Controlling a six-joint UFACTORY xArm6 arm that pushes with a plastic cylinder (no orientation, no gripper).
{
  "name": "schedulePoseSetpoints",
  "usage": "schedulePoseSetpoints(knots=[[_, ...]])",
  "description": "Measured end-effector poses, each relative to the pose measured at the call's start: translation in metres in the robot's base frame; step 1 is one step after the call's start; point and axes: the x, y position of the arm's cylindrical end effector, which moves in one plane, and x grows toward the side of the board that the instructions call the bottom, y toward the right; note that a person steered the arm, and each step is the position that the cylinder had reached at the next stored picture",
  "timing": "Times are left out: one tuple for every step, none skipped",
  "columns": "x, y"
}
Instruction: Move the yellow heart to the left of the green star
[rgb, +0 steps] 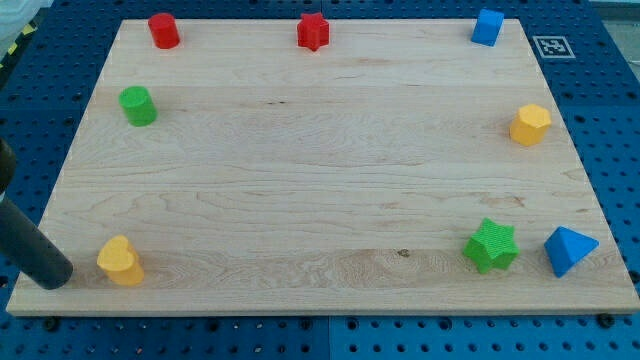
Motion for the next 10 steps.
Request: schedulePoseSetpoints(knots=[[0.000, 0.004], [-0.001, 0.030], [-0.009, 0.067], [-0.014, 0.100], [-0.024, 0.122], [-0.029, 0.123], [-0.029, 0.125], [-0.031, 0.113], [-0.041, 0.095], [-0.051, 0.094]])
